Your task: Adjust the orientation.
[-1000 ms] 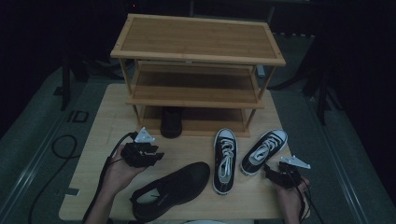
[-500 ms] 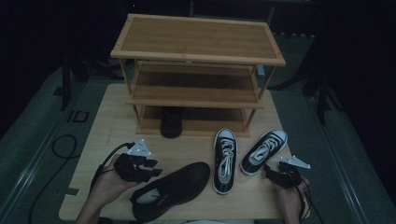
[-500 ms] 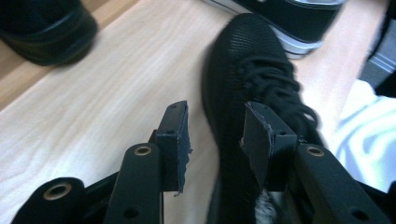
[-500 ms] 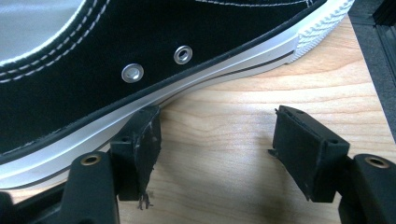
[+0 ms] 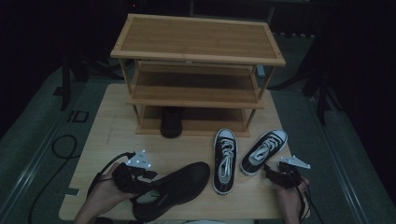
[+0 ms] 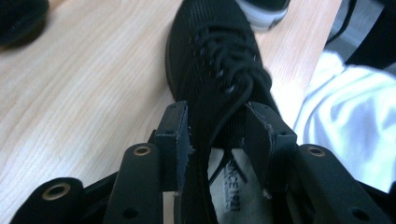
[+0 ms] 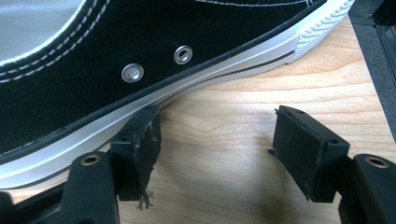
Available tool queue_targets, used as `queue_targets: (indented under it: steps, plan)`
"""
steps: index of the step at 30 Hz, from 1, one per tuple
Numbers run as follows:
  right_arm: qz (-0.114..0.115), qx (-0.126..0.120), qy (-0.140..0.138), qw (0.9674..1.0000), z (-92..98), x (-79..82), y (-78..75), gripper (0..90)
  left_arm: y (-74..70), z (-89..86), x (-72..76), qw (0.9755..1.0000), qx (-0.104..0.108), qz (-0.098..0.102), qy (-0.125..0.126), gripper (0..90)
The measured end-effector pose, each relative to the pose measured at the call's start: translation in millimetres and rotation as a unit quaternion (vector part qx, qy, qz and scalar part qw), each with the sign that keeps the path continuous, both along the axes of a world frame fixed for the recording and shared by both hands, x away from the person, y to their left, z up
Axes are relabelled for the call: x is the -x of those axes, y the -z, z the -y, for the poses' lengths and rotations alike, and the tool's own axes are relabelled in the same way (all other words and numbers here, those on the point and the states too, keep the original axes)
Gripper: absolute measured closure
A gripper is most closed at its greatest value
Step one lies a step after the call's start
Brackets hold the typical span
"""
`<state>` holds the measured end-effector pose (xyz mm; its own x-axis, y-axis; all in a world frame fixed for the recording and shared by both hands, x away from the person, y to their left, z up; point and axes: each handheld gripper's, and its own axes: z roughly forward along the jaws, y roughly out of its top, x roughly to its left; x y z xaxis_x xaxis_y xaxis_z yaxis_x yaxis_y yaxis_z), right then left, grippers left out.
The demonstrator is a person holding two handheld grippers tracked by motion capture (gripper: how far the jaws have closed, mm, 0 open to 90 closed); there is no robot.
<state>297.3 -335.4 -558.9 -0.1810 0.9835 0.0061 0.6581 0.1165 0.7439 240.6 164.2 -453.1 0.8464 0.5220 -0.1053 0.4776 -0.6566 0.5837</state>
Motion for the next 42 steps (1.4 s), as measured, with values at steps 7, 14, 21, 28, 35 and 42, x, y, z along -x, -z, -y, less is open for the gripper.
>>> queue_targets:
  steps: [7, 14, 21, 28, 35, 42]
  plan:
    - [0.0, 0.0, 0.0, 1.0, 0.0, 0.0, 0.0, 32.0, 14.2, 16.9, -8.3, 0.9985, -0.054, -0.006, -0.002, 73.0]
    - [0.0, 0.0, 0.0, 1.0, 0.0, 0.0, 0.0, 31.9, 27.5, 30.9, -17.6, 0.9944, -0.103, -0.004, -0.02, 83.5]
    - [0.0, 0.0, 0.0, 1.0, 0.0, 0.0, 0.0, 31.9, 29.7, 19.1, -29.2, 0.9969, -0.061, -0.02, -0.047, 87.3]
    - [0.0, 0.0, 0.0, 1.0, 0.1, 0.0, 0.0, 31.9, 31.4, 13.6, -44.1, 0.9963, -0.039, -0.029, -0.072, 87.3]
    - [0.0, 0.001, -0.001, 1.0, 0.1, -0.1, 0.0, 31.9, 32.0, 17.8, -59.7, 0.994, -0.03, -0.031, -0.1, 87.3]
    - [0.0, 0.001, -0.001, 1.0, 0.1, -0.1, 0.0, 31.9, 30.9, 23.5, -77.3, 0.9878, -0.033, -0.023, -0.151, 87.4]
